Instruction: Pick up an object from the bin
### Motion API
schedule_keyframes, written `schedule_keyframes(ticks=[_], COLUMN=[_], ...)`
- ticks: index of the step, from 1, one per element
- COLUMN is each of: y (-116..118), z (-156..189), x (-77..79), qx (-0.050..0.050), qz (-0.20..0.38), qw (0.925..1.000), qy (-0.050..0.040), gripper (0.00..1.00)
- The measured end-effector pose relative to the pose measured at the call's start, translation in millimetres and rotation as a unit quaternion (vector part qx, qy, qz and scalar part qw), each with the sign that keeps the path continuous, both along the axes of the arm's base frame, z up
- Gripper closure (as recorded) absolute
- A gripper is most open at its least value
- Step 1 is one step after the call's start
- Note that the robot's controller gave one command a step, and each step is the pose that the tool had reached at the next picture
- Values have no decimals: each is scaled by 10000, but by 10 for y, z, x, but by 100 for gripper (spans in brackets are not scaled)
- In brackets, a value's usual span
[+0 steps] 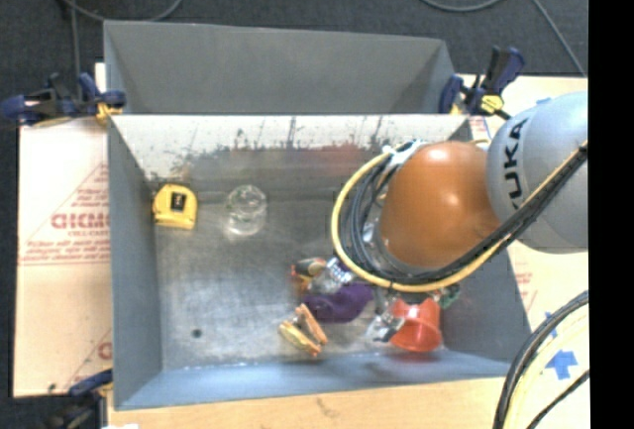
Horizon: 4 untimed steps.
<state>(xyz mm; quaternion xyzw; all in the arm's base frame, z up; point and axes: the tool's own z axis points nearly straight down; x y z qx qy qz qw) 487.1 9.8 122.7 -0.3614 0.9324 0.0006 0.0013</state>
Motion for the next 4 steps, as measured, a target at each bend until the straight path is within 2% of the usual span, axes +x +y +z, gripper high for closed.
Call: schedule_keyframes(ticks=[1, 2, 3, 4], y=[-6, -207, -302, -350], z=[602, 283, -64, -286], x=[-56, 29, 130, 296], qx=[-5, -23, -10, -12], qz=[1203, 2164, 3595, 4091], qw=[9927, 9763, 9332, 9125], qy=[27, -51, 0, -12], gripper=[0, 0, 0, 0])
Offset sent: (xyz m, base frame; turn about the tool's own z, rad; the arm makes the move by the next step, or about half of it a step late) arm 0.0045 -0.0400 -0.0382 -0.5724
